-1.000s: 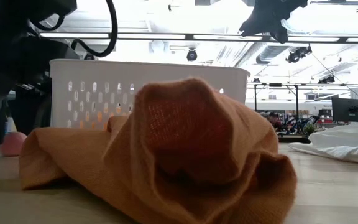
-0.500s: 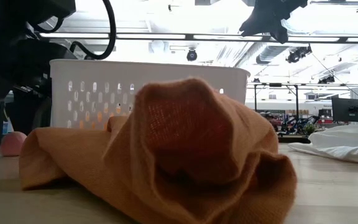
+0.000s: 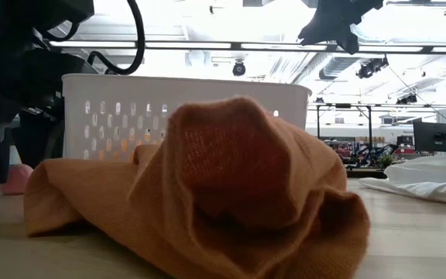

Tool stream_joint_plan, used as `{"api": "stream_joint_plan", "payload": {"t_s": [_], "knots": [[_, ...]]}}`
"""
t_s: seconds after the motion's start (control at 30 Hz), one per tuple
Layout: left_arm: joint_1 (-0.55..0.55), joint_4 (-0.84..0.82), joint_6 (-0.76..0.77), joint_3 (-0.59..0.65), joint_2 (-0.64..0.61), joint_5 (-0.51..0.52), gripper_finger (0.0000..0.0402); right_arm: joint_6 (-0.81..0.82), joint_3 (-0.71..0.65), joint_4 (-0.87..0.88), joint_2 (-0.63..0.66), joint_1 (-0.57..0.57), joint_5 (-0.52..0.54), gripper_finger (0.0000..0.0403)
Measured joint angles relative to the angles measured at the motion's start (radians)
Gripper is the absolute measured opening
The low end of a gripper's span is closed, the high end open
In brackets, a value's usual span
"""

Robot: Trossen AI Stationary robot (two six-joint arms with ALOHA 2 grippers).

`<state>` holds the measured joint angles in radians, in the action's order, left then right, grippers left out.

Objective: Pick and placing Produce into tupperware
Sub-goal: Put the bottom pink peach into the white basket

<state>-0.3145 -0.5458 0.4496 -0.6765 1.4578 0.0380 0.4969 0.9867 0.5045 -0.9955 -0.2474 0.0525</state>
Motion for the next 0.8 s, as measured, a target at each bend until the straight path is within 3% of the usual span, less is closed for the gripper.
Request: {"api": "stream_joint_plan", "payload": {"t_s": [0.8], "knots": [[0.000, -0.001, 0.000, 0.000, 0.000, -0.003, 0.0213, 0.000, 0.000, -0.001, 0.000, 0.000, 0.000, 0.0062]]}}
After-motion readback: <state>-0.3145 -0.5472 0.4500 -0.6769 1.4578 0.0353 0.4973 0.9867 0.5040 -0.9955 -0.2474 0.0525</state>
